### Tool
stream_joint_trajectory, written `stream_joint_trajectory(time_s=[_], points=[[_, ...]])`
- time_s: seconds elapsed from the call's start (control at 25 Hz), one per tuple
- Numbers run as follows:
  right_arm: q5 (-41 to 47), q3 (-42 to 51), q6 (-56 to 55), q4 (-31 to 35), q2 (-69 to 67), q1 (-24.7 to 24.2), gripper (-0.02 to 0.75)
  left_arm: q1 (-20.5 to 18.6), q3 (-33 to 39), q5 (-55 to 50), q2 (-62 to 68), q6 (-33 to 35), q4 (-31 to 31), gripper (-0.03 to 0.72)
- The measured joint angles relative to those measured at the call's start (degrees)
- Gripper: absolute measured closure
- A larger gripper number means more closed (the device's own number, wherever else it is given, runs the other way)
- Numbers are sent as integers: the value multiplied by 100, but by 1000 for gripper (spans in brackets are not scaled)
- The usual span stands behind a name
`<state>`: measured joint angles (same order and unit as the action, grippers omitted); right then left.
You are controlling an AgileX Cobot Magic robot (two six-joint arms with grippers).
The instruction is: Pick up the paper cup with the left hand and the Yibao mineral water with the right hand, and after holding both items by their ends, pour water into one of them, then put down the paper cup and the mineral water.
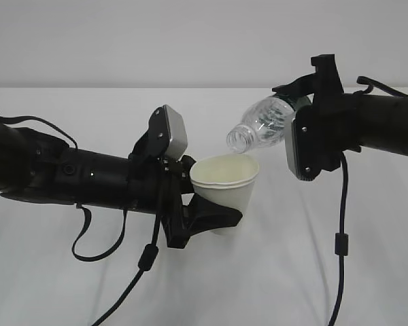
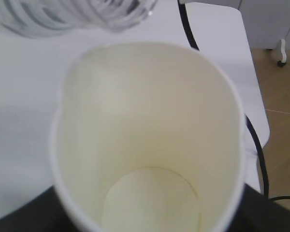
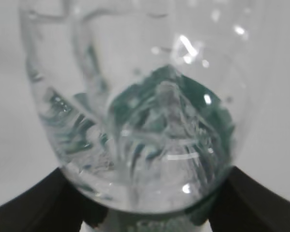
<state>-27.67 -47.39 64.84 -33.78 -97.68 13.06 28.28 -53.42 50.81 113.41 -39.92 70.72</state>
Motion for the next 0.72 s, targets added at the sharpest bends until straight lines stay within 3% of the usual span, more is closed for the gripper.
stream_joint_trajectory(time_s=[0.72], points=[[239,-199,164,-444,0,0,229,0,0,0,0,0,0,259]])
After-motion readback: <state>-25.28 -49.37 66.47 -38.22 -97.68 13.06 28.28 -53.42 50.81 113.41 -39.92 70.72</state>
